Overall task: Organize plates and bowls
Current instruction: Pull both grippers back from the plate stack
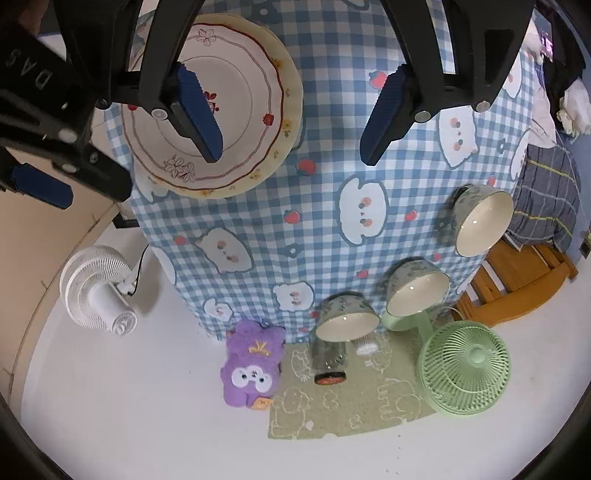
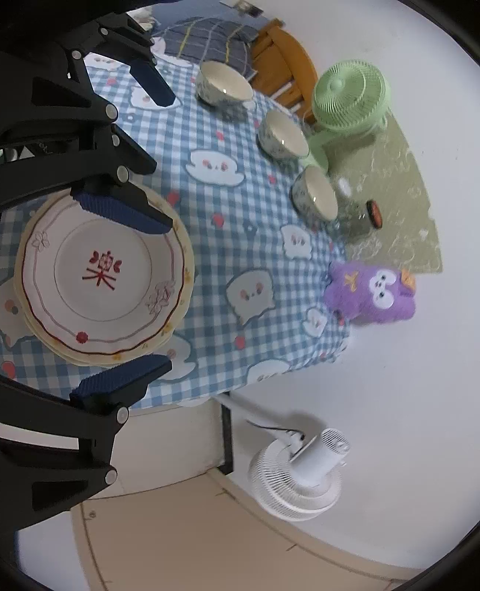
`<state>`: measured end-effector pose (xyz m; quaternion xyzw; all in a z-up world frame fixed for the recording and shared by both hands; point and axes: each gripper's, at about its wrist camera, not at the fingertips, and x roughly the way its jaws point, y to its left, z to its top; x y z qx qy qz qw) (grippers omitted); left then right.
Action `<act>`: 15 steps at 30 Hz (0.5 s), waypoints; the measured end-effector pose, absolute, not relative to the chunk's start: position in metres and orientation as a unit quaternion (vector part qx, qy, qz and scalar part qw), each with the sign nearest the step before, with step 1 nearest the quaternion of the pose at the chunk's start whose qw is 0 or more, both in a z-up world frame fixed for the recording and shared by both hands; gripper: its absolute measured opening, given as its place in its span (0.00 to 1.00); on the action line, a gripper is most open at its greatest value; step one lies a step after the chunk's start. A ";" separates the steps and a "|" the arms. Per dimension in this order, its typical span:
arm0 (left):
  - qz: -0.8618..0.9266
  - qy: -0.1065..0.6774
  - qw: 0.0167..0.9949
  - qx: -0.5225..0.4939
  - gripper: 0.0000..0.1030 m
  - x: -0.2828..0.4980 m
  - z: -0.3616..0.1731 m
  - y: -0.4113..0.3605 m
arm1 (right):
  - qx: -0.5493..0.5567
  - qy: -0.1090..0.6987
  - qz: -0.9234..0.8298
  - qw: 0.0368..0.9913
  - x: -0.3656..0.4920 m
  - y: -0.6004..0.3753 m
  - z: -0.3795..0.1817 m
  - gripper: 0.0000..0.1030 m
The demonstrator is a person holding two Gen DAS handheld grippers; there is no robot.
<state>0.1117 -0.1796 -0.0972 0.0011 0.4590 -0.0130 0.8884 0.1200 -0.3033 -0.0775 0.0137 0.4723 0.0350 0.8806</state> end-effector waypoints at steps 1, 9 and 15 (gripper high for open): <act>-0.015 0.456 0.890 -0.003 0.79 0.110 -0.093 -0.178 | 0.011 0.469 0.039 0.882 0.119 -0.300 -0.074 0.72; -0.040 0.439 0.897 -0.015 0.84 0.103 -0.080 -0.165 | -0.012 0.448 0.050 0.892 0.112 -0.274 -0.060 0.82; -0.038 0.437 0.899 -0.015 0.86 0.103 -0.071 -0.136 | -0.007 0.437 0.041 0.898 0.110 -0.243 -0.049 0.89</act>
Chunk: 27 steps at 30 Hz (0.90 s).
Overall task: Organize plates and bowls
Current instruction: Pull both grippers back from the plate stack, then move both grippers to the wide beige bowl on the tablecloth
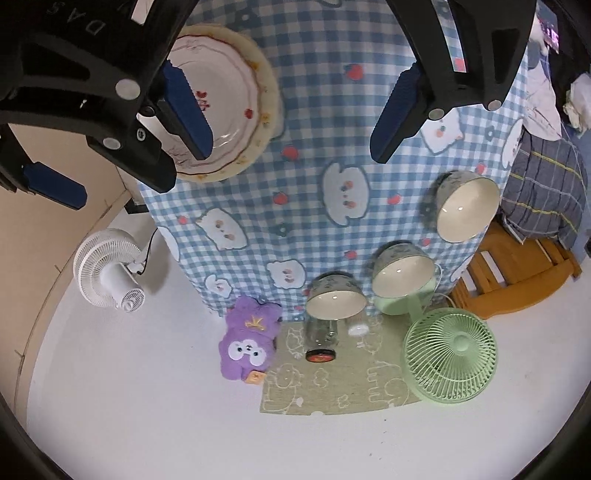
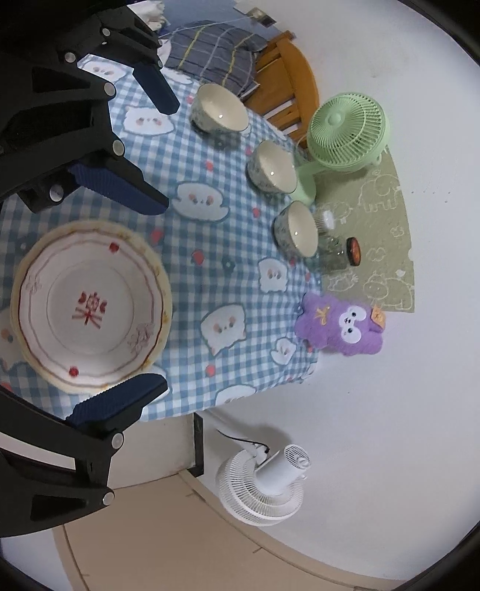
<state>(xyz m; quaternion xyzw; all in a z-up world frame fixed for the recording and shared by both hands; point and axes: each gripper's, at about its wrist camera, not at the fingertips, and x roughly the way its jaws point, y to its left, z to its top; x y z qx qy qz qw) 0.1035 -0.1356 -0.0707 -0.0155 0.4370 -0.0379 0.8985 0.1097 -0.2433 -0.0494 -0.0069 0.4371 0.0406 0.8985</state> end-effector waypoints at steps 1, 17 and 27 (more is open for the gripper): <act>-0.041 0.438 0.898 -0.016 0.87 0.105 -0.069 -0.128 | -0.001 0.438 0.036 0.898 0.110 -0.236 -0.048 0.89; -0.057 0.425 0.904 0.001 0.88 0.115 -0.052 -0.043 | 0.021 0.423 0.005 0.906 0.115 -0.149 -0.031 0.90; -0.070 0.439 0.896 0.003 0.88 0.130 -0.056 0.003 | 0.038 0.436 0.004 0.899 0.130 -0.103 -0.036 0.90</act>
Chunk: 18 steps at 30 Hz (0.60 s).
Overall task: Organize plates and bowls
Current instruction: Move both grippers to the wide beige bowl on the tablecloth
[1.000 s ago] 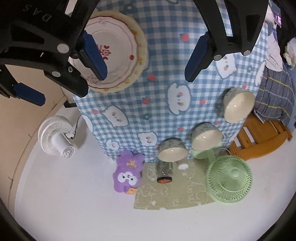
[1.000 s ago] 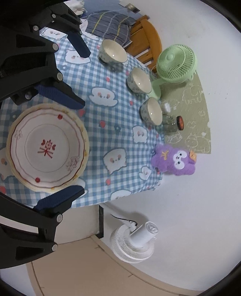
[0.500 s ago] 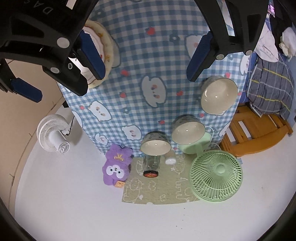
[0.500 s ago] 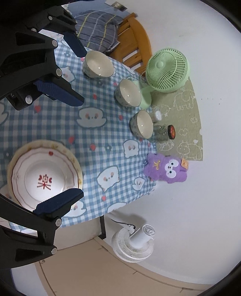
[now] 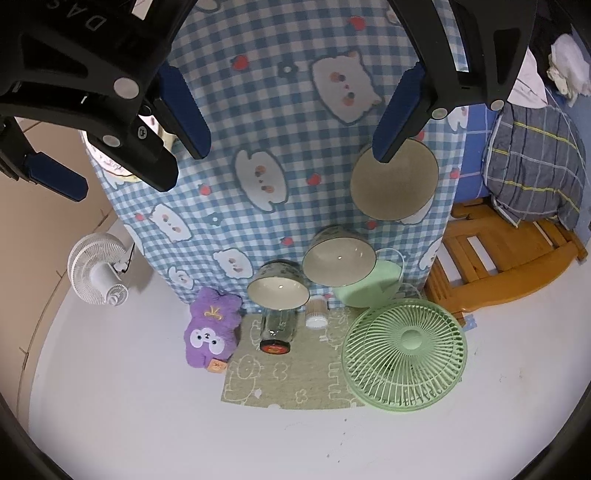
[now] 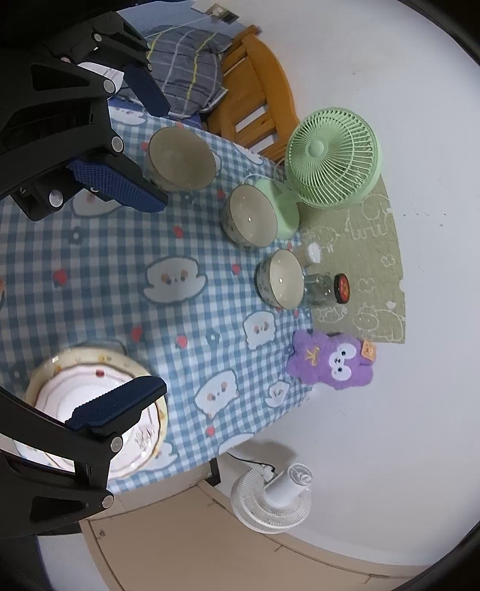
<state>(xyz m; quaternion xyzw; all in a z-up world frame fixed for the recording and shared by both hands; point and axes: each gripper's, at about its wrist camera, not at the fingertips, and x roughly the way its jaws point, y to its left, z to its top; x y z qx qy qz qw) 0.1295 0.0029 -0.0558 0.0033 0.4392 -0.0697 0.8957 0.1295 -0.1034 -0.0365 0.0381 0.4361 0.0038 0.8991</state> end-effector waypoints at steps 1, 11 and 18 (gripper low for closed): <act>-0.071 0.442 0.894 0.003 0.88 0.131 -0.057 0.007 | 0.037 0.438 0.002 0.898 0.131 -0.099 -0.038 0.90; -0.056 0.443 0.895 0.010 0.88 0.147 -0.072 0.046 | 0.031 0.447 0.000 0.894 0.152 -0.057 -0.054 0.90; -0.040 0.447 0.894 0.009 0.85 0.163 -0.088 0.077 | 0.023 0.446 0.026 0.894 0.171 -0.026 -0.068 0.90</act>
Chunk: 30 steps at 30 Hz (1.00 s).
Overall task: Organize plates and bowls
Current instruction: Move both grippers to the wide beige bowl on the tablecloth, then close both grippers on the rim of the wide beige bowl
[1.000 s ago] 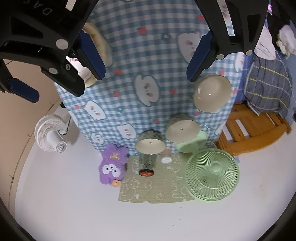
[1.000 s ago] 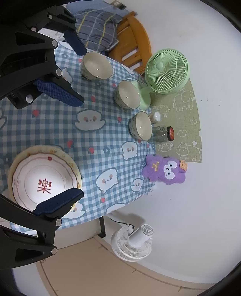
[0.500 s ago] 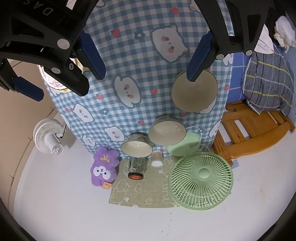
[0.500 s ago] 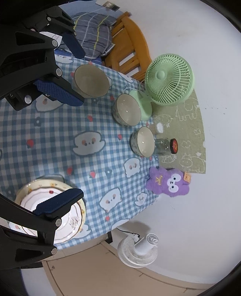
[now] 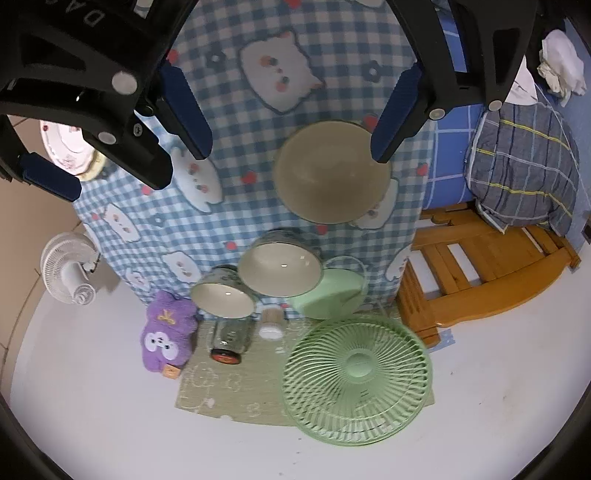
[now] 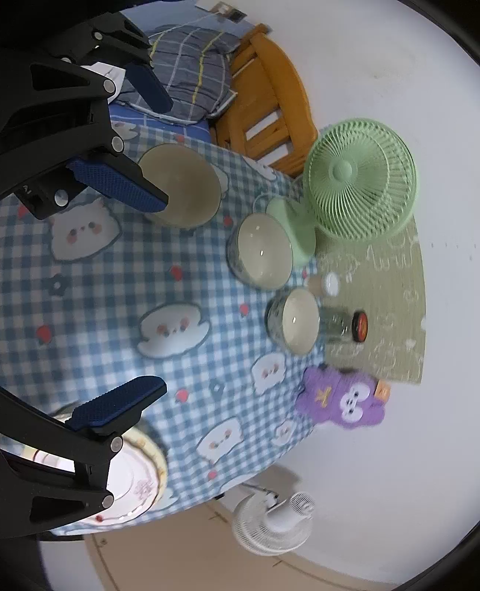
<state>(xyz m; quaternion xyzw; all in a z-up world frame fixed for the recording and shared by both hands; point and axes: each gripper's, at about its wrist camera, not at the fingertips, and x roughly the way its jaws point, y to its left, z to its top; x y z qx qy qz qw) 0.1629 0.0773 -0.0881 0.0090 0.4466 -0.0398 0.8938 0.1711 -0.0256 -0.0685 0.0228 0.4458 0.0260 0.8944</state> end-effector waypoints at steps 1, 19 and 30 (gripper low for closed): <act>-0.038 0.446 0.894 0.012 0.83 0.165 -0.091 0.081 | 0.021 0.445 0.028 0.895 0.173 -0.021 -0.070 0.90; -0.006 0.480 0.877 0.003 0.63 0.212 -0.140 0.134 | 0.022 0.495 0.065 0.866 0.232 0.040 -0.127 0.69; 0.010 0.507 0.862 0.002 0.45 0.234 -0.174 0.144 | 0.029 0.536 0.071 0.841 0.259 0.056 -0.163 0.44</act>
